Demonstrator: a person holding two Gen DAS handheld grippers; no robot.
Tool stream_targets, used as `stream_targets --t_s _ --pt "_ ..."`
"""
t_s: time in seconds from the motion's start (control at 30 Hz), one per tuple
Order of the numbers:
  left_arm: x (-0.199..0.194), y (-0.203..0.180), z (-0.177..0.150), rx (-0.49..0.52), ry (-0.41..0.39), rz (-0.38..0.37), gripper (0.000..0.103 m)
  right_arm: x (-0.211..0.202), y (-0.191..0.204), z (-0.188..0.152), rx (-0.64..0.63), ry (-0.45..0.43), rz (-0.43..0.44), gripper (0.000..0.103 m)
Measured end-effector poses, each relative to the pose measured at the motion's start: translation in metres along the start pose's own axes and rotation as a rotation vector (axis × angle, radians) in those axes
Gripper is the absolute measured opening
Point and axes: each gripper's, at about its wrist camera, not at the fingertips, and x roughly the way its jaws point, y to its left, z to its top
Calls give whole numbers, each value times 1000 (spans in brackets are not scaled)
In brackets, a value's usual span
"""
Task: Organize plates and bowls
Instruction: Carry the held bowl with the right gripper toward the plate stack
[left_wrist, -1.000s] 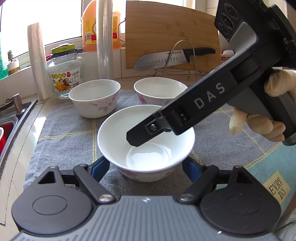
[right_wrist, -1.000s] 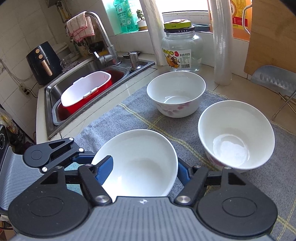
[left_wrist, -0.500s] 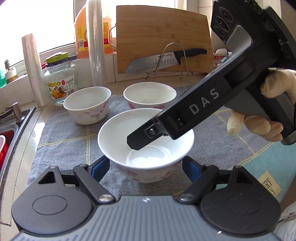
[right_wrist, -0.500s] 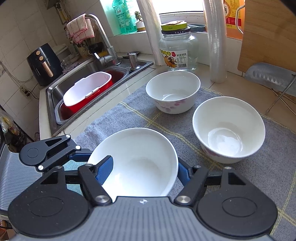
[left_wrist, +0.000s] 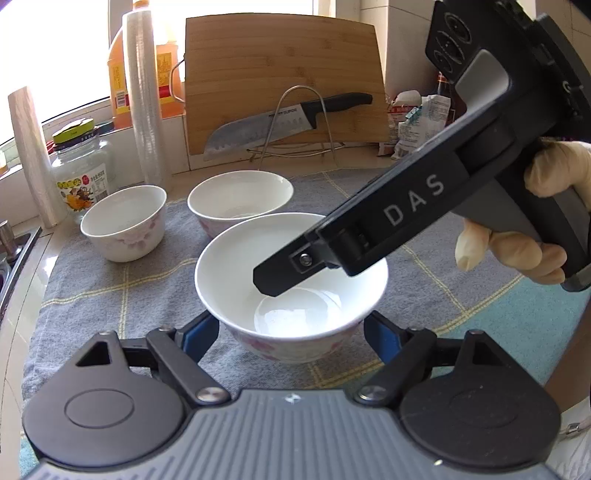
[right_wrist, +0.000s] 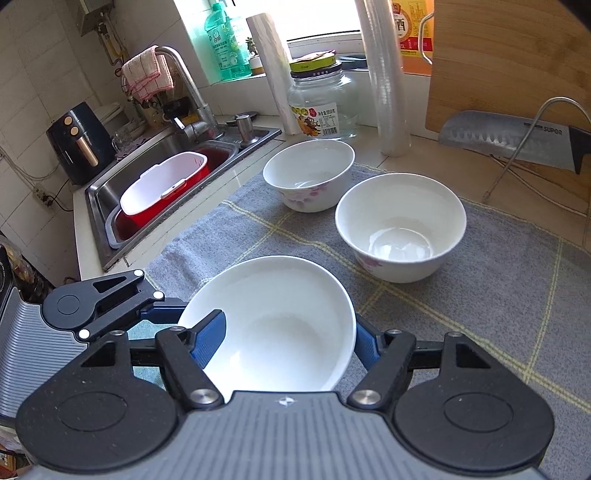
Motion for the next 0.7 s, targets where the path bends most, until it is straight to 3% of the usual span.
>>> stream_targets --t_s 0.7 --pt "31 -71 25 85 -10 -127 85 -67 -55 -45 99 -50 -113 77"
